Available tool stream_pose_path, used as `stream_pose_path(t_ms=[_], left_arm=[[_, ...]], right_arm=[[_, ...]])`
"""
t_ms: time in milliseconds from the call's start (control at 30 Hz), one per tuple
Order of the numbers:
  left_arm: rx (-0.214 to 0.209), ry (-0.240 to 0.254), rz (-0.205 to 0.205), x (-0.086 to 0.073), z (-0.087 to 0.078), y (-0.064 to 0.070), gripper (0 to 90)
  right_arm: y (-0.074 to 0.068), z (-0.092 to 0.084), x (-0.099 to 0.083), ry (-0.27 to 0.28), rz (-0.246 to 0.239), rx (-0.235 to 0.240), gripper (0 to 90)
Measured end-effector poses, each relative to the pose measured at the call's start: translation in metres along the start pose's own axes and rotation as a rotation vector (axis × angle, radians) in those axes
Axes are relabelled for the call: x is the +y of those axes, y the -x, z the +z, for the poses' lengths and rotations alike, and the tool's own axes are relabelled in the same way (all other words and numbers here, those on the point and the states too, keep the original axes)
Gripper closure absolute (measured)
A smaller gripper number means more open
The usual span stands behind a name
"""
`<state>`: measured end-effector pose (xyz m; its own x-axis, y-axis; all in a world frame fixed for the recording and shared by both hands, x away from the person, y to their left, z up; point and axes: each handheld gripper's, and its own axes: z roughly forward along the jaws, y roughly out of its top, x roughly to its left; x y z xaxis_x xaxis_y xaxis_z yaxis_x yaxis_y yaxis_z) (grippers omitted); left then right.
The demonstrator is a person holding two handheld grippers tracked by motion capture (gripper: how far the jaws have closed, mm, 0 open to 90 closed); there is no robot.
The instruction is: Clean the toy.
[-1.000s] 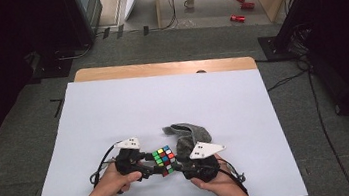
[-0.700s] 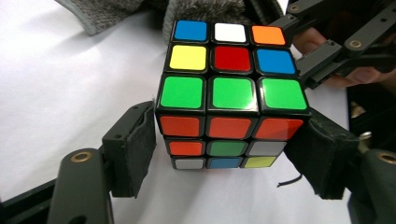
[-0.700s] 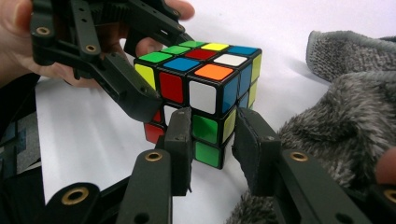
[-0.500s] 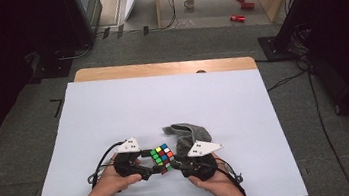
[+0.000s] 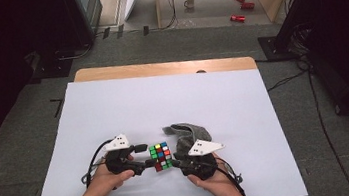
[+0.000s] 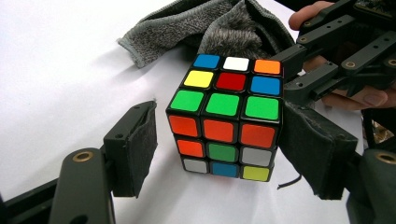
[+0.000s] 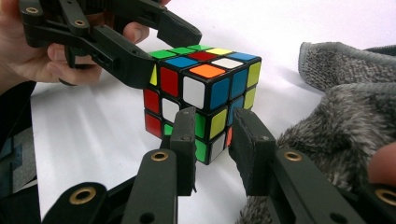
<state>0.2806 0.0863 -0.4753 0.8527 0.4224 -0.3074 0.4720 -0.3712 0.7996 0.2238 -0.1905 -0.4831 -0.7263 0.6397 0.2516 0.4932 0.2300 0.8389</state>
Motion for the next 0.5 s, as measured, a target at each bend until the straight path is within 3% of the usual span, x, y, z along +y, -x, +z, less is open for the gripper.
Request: stream_pose_path(t_ms=[233, 433, 500], left_arm=[[0.041, 0.049, -0.008, 0.0016, -0.0022, -0.0007, 31.6], [0.051, 0.06, 0.009, 0.0012, -0.0034, 0.0002, 33.2], [0.056, 0.061, 0.037, 0.0004, -0.004, 0.0014, 34.1]], right_arm=[[-0.0005, 0.0018, 0.0038, 0.016, 0.018, -0.015, 70.5], [-0.0003, 0.0032, 0.007, 0.03, 0.034, -0.027, 69.8], [-0.0013, 0.0065, 0.0091, 0.026, 0.041, -0.029, 69.7]])
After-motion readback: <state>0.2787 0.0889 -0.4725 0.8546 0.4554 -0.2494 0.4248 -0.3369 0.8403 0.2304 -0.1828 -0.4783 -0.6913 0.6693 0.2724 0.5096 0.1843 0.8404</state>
